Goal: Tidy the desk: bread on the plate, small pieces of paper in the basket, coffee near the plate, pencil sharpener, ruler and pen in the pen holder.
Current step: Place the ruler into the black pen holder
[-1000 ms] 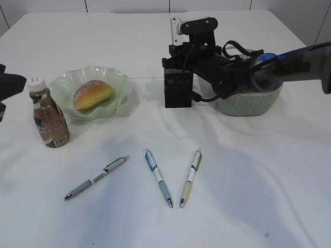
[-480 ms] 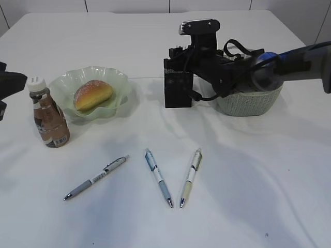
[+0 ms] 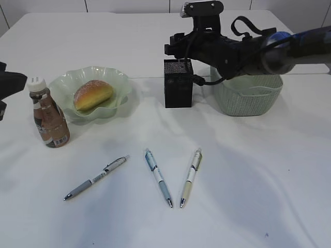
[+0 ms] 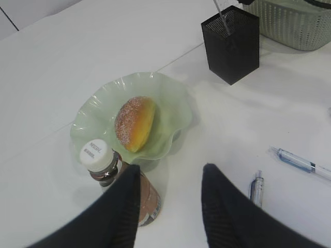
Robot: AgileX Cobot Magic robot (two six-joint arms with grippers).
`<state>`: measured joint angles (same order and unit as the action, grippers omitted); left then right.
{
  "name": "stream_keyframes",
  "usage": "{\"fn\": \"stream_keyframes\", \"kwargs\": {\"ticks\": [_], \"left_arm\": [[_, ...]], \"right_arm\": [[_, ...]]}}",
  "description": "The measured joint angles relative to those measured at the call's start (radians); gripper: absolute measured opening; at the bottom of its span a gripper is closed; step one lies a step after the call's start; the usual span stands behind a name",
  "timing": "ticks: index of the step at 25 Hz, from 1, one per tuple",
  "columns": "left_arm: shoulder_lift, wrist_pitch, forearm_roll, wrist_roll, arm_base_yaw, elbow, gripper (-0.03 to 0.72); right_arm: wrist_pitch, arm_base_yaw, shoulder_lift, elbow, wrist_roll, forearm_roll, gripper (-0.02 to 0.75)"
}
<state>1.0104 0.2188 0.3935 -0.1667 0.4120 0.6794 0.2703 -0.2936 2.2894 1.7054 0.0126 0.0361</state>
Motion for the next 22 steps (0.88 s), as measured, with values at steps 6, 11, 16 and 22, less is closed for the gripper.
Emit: {"fn": "stream_keyframes", "kwargs": {"ticks": [6,11,16,22], "left_arm": [[0.000,0.000,-0.002,0.000,0.000,0.000,0.276],[0.000,0.000,-0.004,0.000,0.000,0.000,0.276],[0.000,0.000,-0.021,0.000,0.000,0.000,0.276],[0.000,0.008,-0.083,0.000,0.000,0.000,0.276]], "right_arm": [[-0.161,0.000,-0.083,0.000,0.000,0.000,0.463],[-0.303,0.000,-0.188,0.000,0.000,0.000,0.463],[-0.430,0.000,-0.264,0.000,0.000,0.000,0.464],[-0.651,0.000,-0.357,0.000,0.000,0.053,0.464]]}}
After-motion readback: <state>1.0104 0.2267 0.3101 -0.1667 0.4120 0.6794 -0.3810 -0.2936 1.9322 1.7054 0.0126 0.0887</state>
